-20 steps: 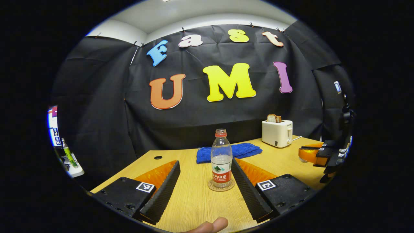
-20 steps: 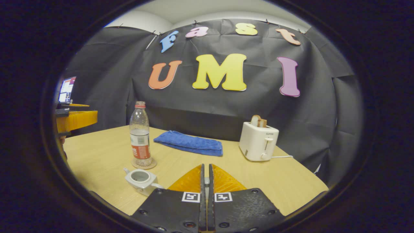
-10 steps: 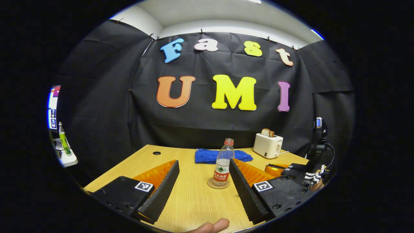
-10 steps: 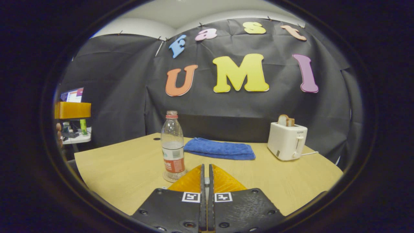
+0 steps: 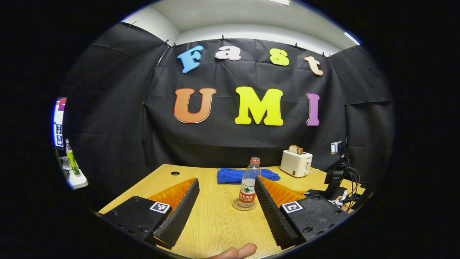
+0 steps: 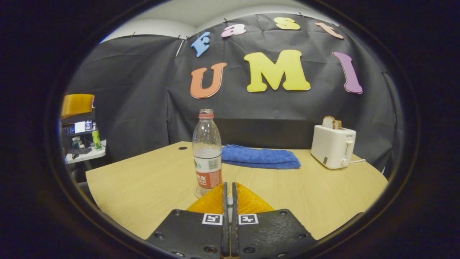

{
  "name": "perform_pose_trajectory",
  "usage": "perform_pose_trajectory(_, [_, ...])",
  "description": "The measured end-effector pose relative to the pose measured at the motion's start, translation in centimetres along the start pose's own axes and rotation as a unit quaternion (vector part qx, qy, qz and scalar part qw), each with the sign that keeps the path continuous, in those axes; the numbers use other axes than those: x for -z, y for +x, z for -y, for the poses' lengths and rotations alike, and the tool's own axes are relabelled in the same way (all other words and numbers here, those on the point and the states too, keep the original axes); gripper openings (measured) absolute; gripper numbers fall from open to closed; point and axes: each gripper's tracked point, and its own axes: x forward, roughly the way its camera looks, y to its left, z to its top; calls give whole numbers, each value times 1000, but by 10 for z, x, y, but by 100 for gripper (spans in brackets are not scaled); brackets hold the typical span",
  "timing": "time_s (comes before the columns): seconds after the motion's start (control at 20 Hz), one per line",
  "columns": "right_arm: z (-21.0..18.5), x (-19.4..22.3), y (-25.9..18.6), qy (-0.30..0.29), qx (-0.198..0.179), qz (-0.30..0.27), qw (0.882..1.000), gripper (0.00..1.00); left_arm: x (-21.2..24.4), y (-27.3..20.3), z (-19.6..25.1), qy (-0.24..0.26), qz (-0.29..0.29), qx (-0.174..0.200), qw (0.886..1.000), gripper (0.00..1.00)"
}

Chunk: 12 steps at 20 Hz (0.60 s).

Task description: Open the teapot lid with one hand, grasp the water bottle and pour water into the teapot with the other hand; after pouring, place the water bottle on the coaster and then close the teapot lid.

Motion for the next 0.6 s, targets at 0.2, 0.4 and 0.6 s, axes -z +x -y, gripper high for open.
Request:
perform_pose_trajectory(0.2, [4,9,7,0,6,-9,1000,5,7,3,3,11,-10,1,1000,97])
perform_pose_trajectory(0.4, [0,9,7,-12,4,-5,1000,5,11,5,3,15,-18,2,1000,97])
perform_pose_trajectory(0.6, [-4,6,2,-13,0,-1,1000,8,15,8,4,10,-26,3,1000,97])
